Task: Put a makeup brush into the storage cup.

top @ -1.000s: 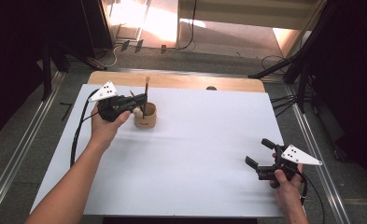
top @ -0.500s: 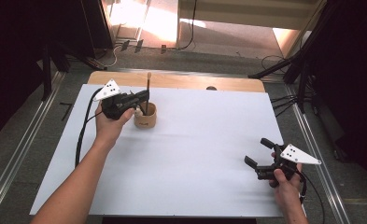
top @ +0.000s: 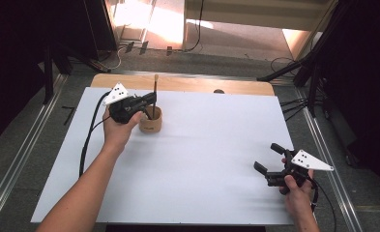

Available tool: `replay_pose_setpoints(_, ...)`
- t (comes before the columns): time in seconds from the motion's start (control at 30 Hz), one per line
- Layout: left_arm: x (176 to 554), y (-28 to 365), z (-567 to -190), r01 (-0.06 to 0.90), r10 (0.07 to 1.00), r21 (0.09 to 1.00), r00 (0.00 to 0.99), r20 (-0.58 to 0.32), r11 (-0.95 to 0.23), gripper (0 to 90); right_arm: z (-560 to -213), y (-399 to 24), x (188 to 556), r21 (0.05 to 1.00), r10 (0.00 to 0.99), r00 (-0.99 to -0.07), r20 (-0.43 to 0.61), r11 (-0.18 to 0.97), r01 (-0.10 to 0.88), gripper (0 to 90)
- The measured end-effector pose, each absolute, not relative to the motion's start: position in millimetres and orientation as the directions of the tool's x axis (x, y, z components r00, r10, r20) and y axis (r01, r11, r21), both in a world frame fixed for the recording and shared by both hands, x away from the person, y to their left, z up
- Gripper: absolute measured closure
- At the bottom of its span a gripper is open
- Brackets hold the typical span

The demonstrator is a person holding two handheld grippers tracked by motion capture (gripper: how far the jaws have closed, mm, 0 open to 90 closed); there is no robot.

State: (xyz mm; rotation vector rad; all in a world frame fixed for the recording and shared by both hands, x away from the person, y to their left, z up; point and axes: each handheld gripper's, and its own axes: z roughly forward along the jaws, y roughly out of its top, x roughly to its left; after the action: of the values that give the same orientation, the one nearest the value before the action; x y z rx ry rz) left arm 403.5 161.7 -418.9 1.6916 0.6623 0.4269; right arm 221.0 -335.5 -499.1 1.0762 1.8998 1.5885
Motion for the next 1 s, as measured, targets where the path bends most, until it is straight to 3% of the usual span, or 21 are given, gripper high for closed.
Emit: replay_pose_setpoints(1.0,400,158,-447,0.232,0.694,0.966,0.715,-0.088,-0.117,85.1,-501,-338,220,0.957,0.786,-0.601,0.147,0.04,0.286,0.0)
